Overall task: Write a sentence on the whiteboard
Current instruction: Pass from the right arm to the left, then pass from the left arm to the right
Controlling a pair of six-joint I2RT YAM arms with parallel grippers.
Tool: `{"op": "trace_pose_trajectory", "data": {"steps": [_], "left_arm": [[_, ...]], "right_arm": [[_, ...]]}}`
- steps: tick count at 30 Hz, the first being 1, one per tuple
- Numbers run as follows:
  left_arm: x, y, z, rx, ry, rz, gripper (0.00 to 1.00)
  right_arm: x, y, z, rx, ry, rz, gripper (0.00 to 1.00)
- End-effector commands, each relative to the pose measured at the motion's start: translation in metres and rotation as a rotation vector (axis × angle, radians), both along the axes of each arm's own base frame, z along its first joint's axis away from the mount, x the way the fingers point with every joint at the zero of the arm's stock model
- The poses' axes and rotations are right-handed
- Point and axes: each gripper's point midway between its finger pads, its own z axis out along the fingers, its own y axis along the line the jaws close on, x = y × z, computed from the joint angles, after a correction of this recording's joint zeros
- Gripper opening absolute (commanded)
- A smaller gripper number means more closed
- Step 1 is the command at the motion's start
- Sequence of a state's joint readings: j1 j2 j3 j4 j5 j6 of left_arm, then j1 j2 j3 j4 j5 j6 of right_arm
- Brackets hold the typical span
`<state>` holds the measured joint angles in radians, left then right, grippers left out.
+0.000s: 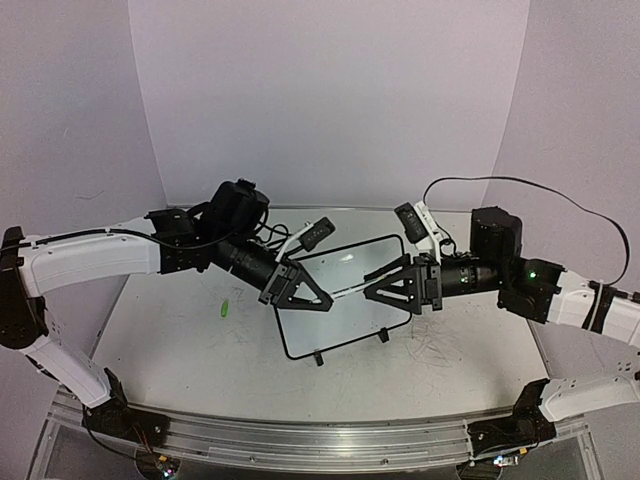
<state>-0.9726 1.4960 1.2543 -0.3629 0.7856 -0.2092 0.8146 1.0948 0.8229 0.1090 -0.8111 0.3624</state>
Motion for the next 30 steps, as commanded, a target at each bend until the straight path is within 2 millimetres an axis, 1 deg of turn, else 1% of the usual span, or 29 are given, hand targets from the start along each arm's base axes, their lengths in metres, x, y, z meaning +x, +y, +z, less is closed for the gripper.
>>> {"op": "trace_pose_trajectory", "data": {"steps": [1,3,6,10,11,14,17,20,27,30], "left_arm": [[0.001,0.0,0.022,-0.034,-0.057,-0.011,0.0],[-0.002,0.0,0.023,-0.042,-0.051,-0.03,0.0],[-0.006,0.0,0.024,-0.05,-0.043,-0.052,0.0],[-0.008,0.002,0.028,-0.061,-0.049,-0.058,0.0],[-0.009,0.003,0.03,-0.066,-0.049,-0.066,0.0],[-0.015,0.005,0.036,-0.089,-0.058,-0.094,0.0],[-0.021,0.009,0.036,-0.097,-0.073,-0.11,0.0],[-0.021,0.009,0.036,-0.097,-0.076,-0.109,0.0],[-0.019,0.004,0.037,-0.099,-0.077,-0.115,0.0],[-0.019,0.003,0.035,-0.096,-0.074,-0.12,0.0]], "right_arm": [[-0.017,0.007,0.022,0.047,0.04,0.119,0.62],[-0.02,0.009,0.023,0.05,0.047,0.146,0.59],[-0.017,0.012,0.022,0.044,0.05,0.156,0.51],[-0.018,0.018,0.014,0.029,0.07,0.193,0.39],[-0.018,0.019,0.012,0.025,0.073,0.199,0.38],[-0.017,0.021,0.007,0.018,0.077,0.207,0.37],[-0.016,0.023,0.006,0.02,0.078,0.207,0.47],[-0.016,0.024,0.003,0.018,0.088,0.225,0.49],[-0.015,0.027,0.005,0.027,0.092,0.236,0.32],[-0.014,0.028,0.008,0.042,0.091,0.232,0.29]]}}
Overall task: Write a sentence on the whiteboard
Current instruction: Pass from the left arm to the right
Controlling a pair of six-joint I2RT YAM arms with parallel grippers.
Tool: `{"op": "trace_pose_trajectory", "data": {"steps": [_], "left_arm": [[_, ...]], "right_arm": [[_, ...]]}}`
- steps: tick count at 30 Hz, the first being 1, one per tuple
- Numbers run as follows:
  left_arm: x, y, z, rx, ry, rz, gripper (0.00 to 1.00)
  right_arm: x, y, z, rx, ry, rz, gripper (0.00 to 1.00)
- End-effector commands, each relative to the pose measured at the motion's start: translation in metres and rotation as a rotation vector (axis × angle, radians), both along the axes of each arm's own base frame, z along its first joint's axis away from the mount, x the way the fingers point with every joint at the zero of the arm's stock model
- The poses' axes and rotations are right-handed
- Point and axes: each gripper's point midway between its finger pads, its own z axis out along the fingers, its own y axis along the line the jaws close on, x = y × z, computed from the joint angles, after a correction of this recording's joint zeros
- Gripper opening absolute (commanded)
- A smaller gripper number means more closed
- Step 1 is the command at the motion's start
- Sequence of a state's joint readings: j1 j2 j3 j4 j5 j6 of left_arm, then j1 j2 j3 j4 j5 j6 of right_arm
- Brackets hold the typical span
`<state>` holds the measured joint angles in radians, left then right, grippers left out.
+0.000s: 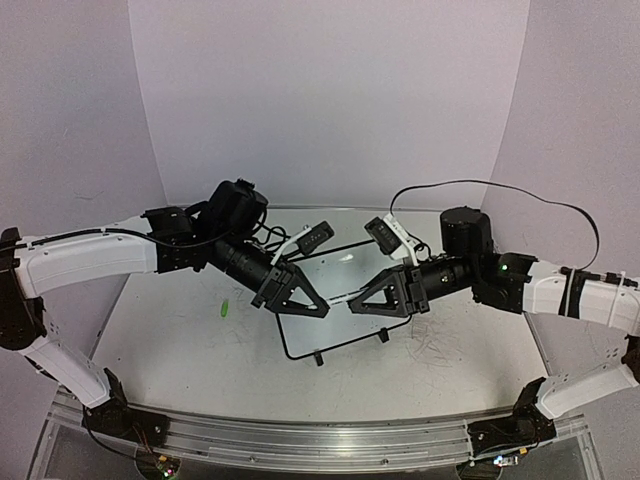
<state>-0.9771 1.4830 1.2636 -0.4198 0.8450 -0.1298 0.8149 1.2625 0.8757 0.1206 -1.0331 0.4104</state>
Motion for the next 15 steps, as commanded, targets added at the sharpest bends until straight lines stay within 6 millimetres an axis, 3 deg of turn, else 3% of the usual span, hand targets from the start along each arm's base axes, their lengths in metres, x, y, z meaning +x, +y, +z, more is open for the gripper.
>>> {"op": "trace_pose_trajectory", "data": {"steps": [1,6,15], "left_arm": [[-0.0043,-0.0038,0.0296,-0.082,-0.047,-0.036,0.0],[-0.0041,-0.0056,0.0288,-0.079,-0.052,-0.034,0.0],[-0.0033,-0.0068,0.0254,-0.069,-0.05,-0.026,0.0]], "right_arm": [[0.0006,0.0061,0.0323,0.092,-0.059,0.021,0.29],[0.0029,0.0094,0.0318,0.1,-0.04,0.022,0.28],[0.0032,0.0143,0.0331,0.114,-0.021,0.028,0.16]]}}
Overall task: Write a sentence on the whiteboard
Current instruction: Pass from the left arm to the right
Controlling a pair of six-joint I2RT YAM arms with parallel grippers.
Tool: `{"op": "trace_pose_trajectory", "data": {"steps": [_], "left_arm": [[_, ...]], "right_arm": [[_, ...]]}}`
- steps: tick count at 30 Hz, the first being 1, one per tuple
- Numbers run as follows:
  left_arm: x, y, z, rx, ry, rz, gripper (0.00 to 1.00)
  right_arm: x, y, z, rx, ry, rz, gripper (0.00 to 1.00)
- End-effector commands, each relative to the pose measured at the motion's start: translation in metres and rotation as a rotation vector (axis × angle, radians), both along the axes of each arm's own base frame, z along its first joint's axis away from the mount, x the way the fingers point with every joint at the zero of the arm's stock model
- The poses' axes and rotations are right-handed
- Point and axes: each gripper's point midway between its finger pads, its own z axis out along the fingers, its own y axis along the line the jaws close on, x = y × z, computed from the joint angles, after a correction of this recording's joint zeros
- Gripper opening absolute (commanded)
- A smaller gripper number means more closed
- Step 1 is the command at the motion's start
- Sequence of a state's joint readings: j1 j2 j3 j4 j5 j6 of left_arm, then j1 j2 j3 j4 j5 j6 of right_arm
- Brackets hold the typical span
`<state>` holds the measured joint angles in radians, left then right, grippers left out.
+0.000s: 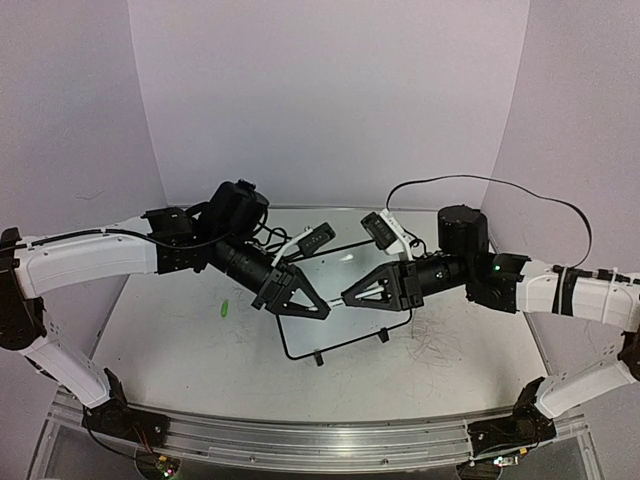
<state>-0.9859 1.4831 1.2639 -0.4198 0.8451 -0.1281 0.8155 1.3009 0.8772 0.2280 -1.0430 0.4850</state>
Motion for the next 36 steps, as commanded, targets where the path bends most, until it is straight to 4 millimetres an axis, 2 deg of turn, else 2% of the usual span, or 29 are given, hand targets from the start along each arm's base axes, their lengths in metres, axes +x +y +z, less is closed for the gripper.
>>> {"op": "trace_pose_trajectory", "data": {"steps": [1,8,11,16,23,27,28,30,33,34,36], "left_arm": [[0.0,-0.006,0.025,-0.069,-0.049,-0.016,0.0],[0.005,-0.008,0.027,-0.067,-0.058,0.002,0.0],[0.006,-0.009,0.027,-0.067,-0.061,0.011,0.0],[0.007,-0.009,0.03,-0.07,-0.061,0.018,0.0],[0.006,-0.008,0.029,-0.069,-0.054,0.013,0.0],[0.007,-0.008,0.026,-0.06,-0.053,0.024,0.01],[0.011,-0.007,0.026,-0.055,-0.068,0.049,0.08],[0.02,-0.003,0.028,-0.045,-0.106,0.117,0.34],[0.03,0.005,0.035,-0.047,-0.144,0.191,0.62],[0.034,0.008,0.036,-0.045,-0.147,0.215,0.69],[0.047,0.015,0.037,-0.036,-0.152,0.284,0.76]], "right_arm": [[-0.003,0.006,0.027,0.076,-0.047,0.027,0.16],[-0.007,0.01,0.023,0.072,-0.044,0.047,0.12],[-0.007,0.01,0.022,0.07,-0.044,0.047,0.17],[-0.01,0.012,0.023,0.074,-0.055,0.051,0.19],[-0.008,0.011,0.028,0.085,-0.069,0.028,0.02],[-0.002,0.01,0.035,0.093,-0.085,-0.021,0.0],[0.002,0.009,0.036,0.094,-0.096,-0.054,0.0],[0.013,0.007,0.036,0.079,-0.124,-0.133,0.0],[0.033,-0.004,0.028,0.023,-0.189,-0.28,0.0],[0.038,-0.008,0.027,0.009,-0.219,-0.318,0.0],[0.052,-0.019,0.025,-0.032,-0.27,-0.424,0.0]]}}
